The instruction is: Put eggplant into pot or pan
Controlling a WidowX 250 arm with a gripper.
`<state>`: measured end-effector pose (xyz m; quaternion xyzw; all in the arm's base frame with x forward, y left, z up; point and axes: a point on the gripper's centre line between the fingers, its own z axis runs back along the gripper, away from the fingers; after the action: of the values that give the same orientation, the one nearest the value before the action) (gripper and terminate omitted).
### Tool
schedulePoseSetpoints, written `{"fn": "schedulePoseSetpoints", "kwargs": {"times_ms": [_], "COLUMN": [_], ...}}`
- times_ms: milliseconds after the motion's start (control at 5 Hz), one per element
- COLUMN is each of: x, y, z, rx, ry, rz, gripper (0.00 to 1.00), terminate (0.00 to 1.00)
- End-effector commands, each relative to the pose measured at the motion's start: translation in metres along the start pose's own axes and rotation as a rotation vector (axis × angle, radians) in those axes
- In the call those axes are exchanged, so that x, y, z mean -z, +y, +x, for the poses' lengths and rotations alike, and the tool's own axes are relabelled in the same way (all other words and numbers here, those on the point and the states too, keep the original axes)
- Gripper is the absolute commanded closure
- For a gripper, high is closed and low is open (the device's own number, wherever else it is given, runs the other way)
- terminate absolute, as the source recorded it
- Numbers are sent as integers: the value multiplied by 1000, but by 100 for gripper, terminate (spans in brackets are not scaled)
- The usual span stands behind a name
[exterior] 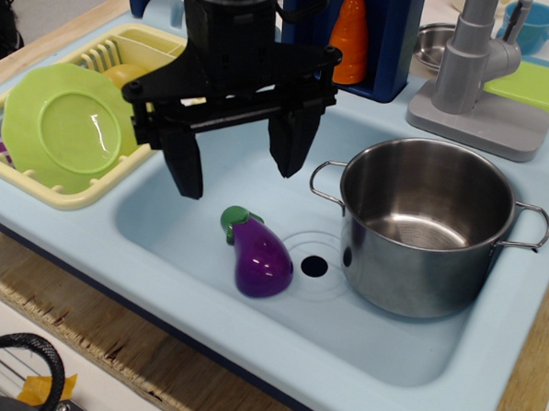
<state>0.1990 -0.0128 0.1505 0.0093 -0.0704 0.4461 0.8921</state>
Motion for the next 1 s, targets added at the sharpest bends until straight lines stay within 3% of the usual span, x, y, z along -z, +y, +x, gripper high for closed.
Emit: {"fn": "schedulePoseSetpoints", "kwargs": {"times_ms": [0, 200, 400, 800], "x": [0, 12, 21, 44], "y": [0, -4, -5, -3], "z": [0, 3, 6, 14], "rx": [0, -109, -203, -277], "ry": [0, 21, 29, 99], "rz": [0, 42, 39, 56], "gripper": [0, 0, 0, 0], "terminate": [0, 0, 0, 0]}}
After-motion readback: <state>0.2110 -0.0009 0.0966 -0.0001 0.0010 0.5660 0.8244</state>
